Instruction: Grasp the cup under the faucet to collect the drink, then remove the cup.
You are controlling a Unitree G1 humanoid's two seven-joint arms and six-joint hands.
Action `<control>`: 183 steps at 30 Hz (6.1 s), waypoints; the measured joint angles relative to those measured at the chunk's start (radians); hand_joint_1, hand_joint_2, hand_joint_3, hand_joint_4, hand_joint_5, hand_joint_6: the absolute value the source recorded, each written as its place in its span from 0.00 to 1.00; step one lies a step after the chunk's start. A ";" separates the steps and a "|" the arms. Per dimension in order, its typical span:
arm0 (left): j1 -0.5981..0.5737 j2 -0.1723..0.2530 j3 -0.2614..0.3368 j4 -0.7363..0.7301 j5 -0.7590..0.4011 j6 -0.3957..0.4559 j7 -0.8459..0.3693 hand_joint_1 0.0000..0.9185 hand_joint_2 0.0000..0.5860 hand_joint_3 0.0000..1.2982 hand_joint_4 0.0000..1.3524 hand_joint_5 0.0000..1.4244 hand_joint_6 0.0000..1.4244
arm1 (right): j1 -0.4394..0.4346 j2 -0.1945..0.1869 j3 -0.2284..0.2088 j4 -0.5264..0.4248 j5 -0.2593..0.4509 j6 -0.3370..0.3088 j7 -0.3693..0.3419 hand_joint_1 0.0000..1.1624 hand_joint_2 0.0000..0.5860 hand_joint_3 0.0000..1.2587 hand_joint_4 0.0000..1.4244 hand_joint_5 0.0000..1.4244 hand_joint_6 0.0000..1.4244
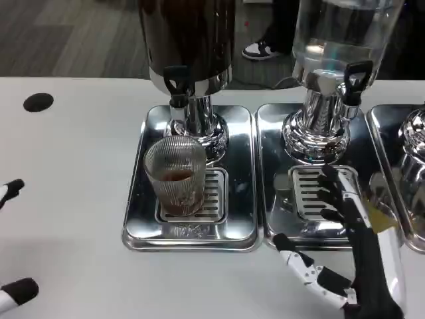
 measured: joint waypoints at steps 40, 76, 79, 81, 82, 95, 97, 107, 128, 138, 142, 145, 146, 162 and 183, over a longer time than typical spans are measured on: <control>0.158 -0.003 0.070 -0.084 -0.049 0.026 0.049 0.00 0.01 0.00 0.00 0.00 0.00 | -0.535 0.034 0.142 0.618 0.060 -0.019 -0.058 0.82 0.31 0.08 0.10 0.14 0.19; 0.171 -0.010 0.092 -0.085 -0.067 0.025 0.055 0.00 0.01 0.00 0.00 0.00 0.00 | -0.727 0.092 0.180 0.829 0.102 -0.024 -0.071 0.83 0.29 0.06 0.07 0.10 0.12; 0.169 -0.011 0.092 -0.085 -0.067 0.025 0.055 0.00 0.01 0.00 0.00 0.00 0.00 | -0.728 0.092 0.181 0.829 0.103 -0.024 -0.071 0.82 0.30 0.06 0.07 0.09 0.10; 0.168 -0.011 0.092 -0.085 -0.067 0.025 0.055 0.00 0.01 0.00 0.00 0.00 0.00 | -0.728 0.092 0.181 0.830 0.104 -0.024 -0.071 0.81 0.30 0.06 0.06 0.09 0.10; 0.168 -0.011 0.092 -0.085 -0.067 0.025 0.055 0.00 0.01 0.00 0.00 0.00 0.00 | -0.729 0.092 0.182 0.831 0.104 -0.023 -0.071 0.81 0.30 0.06 0.06 0.09 0.10; 0.169 -0.016 0.092 -0.085 -0.067 0.025 0.055 0.00 0.01 0.00 0.00 0.00 0.00 | -0.740 0.092 0.192 0.861 0.103 -0.021 -0.071 0.80 0.29 0.05 0.05 0.07 0.08; 0.169 -0.017 0.092 -0.085 -0.067 0.025 0.055 0.00 0.01 0.00 0.00 0.00 0.00 | -0.740 0.092 0.193 0.862 0.103 -0.020 -0.071 0.80 0.29 0.05 0.05 0.07 0.07; 0.169 -0.018 0.091 -0.085 -0.067 0.026 0.055 0.00 0.02 0.00 0.00 0.00 0.00 | -0.749 0.092 0.197 0.864 0.104 0.000 -0.071 0.79 0.30 0.05 0.05 0.06 0.07; 0.180 -0.026 0.091 -0.078 -0.067 0.025 0.055 0.00 0.02 0.00 0.00 0.00 0.00 | -0.777 0.090 0.210 0.893 0.105 0.022 -0.071 0.79 0.30 0.04 0.05 0.07 0.07; 0.171 -0.032 0.088 -0.069 -0.067 0.025 0.055 0.00 0.02 0.00 0.00 0.00 0.00 | -0.777 0.090 0.233 0.892 0.105 0.033 -0.072 0.78 0.30 0.04 0.05 0.06 0.07; 0.167 -0.036 0.079 -0.069 -0.067 0.025 0.055 0.00 0.02 0.00 0.00 0.00 0.00 | -0.777 0.090 0.237 0.886 0.105 0.045 -0.075 0.78 0.30 0.03 0.05 0.06 0.07; 0.166 -0.036 0.072 -0.069 -0.067 0.025 0.055 0.00 0.02 0.00 0.00 0.00 0.00 | -0.777 0.090 0.239 0.877 0.105 0.055 -0.075 0.78 0.30 0.03 0.05 0.06 0.07; 0.166 -0.036 0.071 -0.068 -0.067 0.025 0.055 0.00 0.02 0.00 0.00 0.00 0.00 | -0.777 0.090 0.240 0.871 0.105 0.062 -0.075 0.78 0.30 0.03 0.05 0.06 0.07; 0.168 -0.038 0.069 -0.047 -0.069 0.022 0.055 0.00 0.02 0.00 0.00 0.00 0.00 | -0.783 0.090 0.250 0.857 0.105 0.101 -0.085 0.77 0.32 0.07 0.10 0.11 0.10; 0.166 -0.043 0.064 -0.034 -0.069 0.020 0.056 0.00 0.02 0.00 0.00 0.00 0.00 | -0.782 0.090 0.257 0.826 0.110 0.124 -0.097 0.77 0.33 0.21 0.20 0.20 0.14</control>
